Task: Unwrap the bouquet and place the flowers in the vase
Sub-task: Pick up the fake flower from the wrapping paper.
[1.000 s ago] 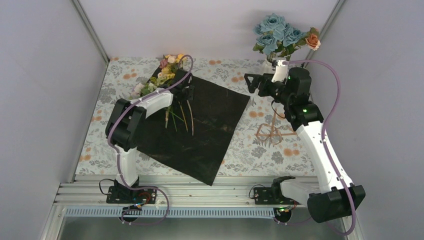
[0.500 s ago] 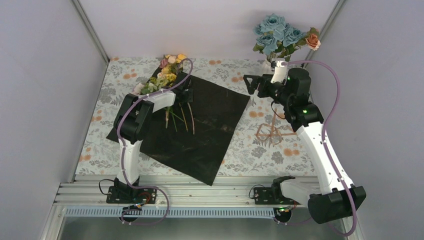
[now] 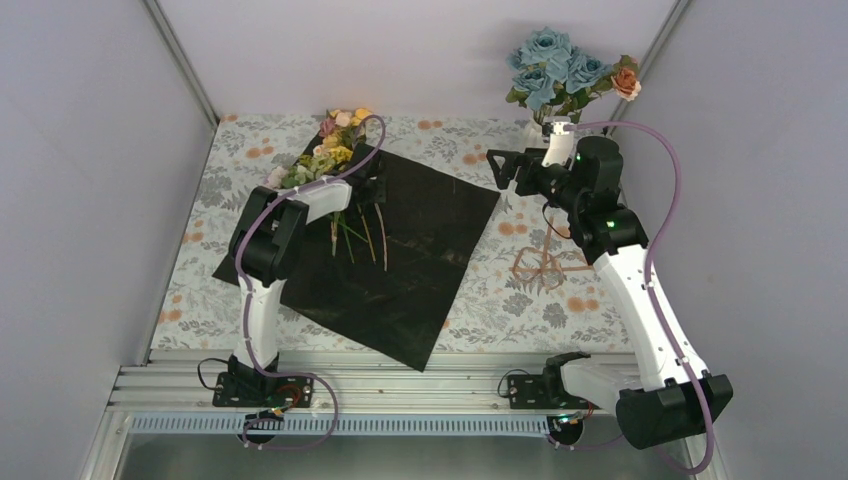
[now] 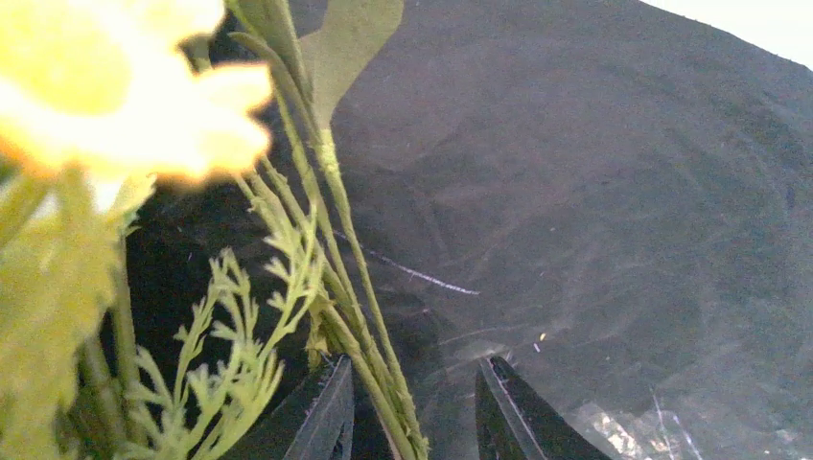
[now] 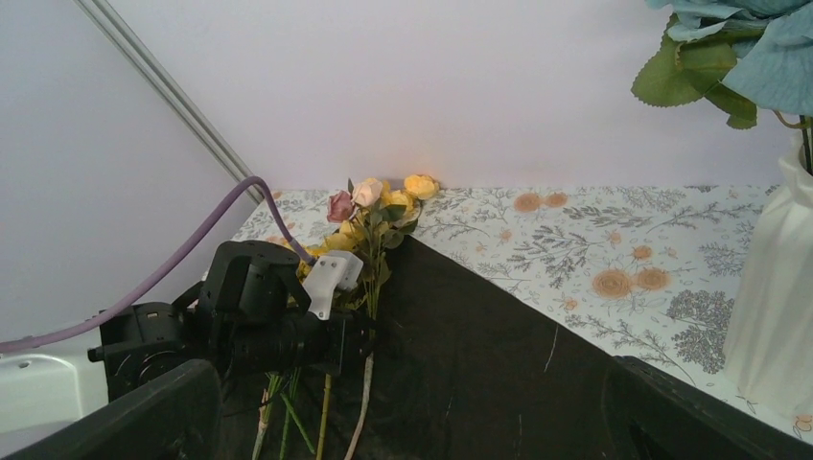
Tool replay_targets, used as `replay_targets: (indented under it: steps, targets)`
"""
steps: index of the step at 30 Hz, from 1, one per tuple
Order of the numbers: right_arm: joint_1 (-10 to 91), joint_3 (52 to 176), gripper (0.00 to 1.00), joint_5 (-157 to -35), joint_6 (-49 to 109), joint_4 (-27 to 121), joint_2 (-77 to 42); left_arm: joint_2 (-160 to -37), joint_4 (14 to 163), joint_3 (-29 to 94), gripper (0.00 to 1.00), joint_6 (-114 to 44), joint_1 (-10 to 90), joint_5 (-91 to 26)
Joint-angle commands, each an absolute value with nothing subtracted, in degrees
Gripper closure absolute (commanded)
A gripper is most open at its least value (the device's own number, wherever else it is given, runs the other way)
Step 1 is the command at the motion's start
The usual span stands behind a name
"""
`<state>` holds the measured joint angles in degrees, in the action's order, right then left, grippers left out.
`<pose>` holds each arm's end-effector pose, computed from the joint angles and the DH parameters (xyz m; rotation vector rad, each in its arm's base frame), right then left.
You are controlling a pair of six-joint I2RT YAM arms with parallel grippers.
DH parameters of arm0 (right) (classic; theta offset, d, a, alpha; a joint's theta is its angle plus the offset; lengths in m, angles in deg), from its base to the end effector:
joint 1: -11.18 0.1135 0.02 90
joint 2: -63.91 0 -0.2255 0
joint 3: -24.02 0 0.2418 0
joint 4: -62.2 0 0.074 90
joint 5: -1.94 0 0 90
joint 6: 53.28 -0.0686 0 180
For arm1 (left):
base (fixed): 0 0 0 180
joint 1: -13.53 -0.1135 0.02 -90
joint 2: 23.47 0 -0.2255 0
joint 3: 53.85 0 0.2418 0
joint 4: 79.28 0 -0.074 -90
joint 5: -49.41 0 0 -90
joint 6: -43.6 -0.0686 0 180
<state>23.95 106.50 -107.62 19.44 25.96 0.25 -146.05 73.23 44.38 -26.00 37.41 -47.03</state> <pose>0.2691 0.0845 0.3521 -0.1654 1.9060 0.6773 0.4142 -0.1750 0.0920 0.0270 2.4775 -0.1938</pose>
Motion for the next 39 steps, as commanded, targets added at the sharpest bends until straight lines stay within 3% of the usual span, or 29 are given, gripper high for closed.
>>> replay_targets:
  steps: [1,9,14,18,25,29,39]
  targets:
    - [24.6,108.1,0.00,-107.9,20.2,26.0,1.4,-148.7,72.8,47.0,0.67,-25.3,37.1,-46.2]
    - [24.7,108.5,0.00,-107.6,20.5,25.6,1.9,-150.1,72.3,47.6,0.67,-24.4,37.0,-45.6]
    - [24.7,108.4,0.00,-107.4,20.4,25.6,2.0,-149.4,73.4,46.9,0.83,-24.3,37.2,-44.5]
    - [24.8,108.3,0.00,-107.2,20.0,25.6,2.0,-147.7,73.9,46.3,0.89,-24.4,37.6,-43.1]
    - [25.3,107.9,0.01,-107.3,19.6,26.4,2.4,-143.2,74.8,46.2,0.91,-26.3,39.0,-39.1]
    - [25.8,108.2,0.02,-107.1,18.8,25.8,2.0,-139.9,75.9,45.5,0.97,-26.9,39.7,-37.4]
    - [27.7,108.3,0.03,-107.0,17.6,26.6,1.5,-131.5,79.9,41.9,0.98,-28.1,41.1,-30.9]
